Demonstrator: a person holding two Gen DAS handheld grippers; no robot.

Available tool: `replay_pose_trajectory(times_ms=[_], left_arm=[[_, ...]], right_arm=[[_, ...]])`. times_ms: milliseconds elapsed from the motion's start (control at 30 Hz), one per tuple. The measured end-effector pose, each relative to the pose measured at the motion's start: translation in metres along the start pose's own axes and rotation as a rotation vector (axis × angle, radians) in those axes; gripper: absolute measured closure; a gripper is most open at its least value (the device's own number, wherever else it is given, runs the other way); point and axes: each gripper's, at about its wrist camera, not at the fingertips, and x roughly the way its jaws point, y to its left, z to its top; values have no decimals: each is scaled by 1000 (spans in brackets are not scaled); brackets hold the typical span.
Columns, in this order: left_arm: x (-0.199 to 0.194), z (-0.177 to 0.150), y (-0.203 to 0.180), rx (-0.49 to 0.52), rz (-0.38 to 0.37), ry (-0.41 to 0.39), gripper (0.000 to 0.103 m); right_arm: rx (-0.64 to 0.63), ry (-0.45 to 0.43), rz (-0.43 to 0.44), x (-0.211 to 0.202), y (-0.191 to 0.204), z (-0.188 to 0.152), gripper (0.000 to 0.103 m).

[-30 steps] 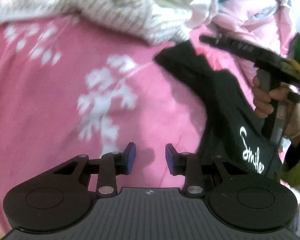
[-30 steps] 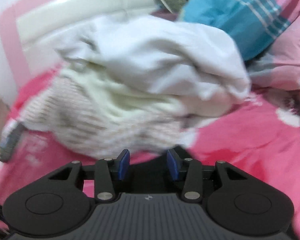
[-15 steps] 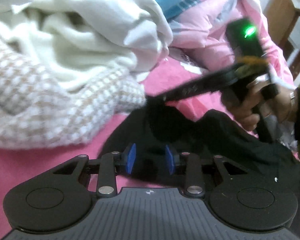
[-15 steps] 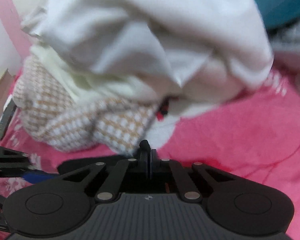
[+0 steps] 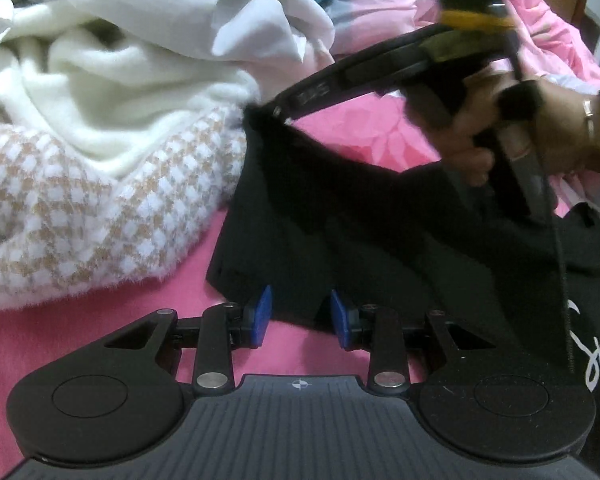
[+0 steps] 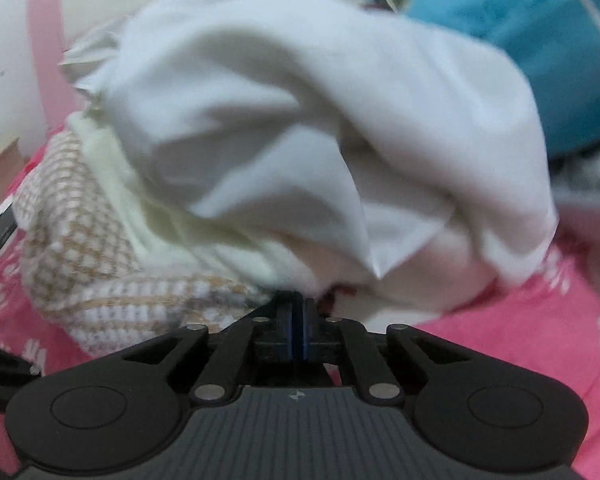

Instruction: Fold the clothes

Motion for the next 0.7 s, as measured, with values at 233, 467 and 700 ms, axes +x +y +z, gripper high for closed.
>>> replay_pose_trajectory(times_ms=[233,467,700], left_arm=[[-6,0,1,16,19,22,71],[-22,7,8,19,23,0,71],[-5,37,-12,46,-66,-34,71]], right_arm=[[122,-93,-31,-32,-26,7,54],[348,-158,-129,-121,-86,0,54],[460,64,-141,-157,-94,-44,79]])
